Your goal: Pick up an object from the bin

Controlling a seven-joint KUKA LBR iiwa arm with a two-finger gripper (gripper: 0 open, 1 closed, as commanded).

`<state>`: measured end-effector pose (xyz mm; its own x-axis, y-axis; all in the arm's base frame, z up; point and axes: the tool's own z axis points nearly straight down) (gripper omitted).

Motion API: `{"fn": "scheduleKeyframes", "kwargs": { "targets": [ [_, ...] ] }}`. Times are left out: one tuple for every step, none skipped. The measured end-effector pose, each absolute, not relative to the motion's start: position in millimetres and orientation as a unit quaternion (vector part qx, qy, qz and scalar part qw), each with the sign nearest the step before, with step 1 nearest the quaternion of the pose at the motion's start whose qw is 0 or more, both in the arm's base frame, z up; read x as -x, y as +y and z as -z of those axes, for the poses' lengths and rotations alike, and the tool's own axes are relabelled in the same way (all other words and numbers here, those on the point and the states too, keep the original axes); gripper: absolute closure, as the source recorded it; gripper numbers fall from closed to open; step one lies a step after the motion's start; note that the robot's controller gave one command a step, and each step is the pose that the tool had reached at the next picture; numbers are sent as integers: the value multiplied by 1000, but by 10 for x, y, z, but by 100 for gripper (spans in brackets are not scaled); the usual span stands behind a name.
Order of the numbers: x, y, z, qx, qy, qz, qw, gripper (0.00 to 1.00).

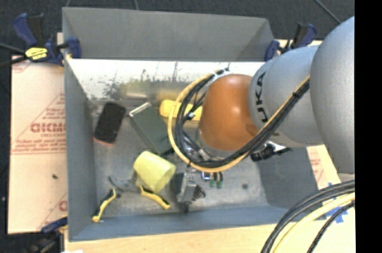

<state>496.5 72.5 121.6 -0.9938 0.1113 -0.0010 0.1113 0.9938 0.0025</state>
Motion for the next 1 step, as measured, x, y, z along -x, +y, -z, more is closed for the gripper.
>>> {"fn": "scheduleKeyframes", "kwargs": {
  "targets": [
    [-4974,212,-842,49,999,2,3,0]
  ]
}}
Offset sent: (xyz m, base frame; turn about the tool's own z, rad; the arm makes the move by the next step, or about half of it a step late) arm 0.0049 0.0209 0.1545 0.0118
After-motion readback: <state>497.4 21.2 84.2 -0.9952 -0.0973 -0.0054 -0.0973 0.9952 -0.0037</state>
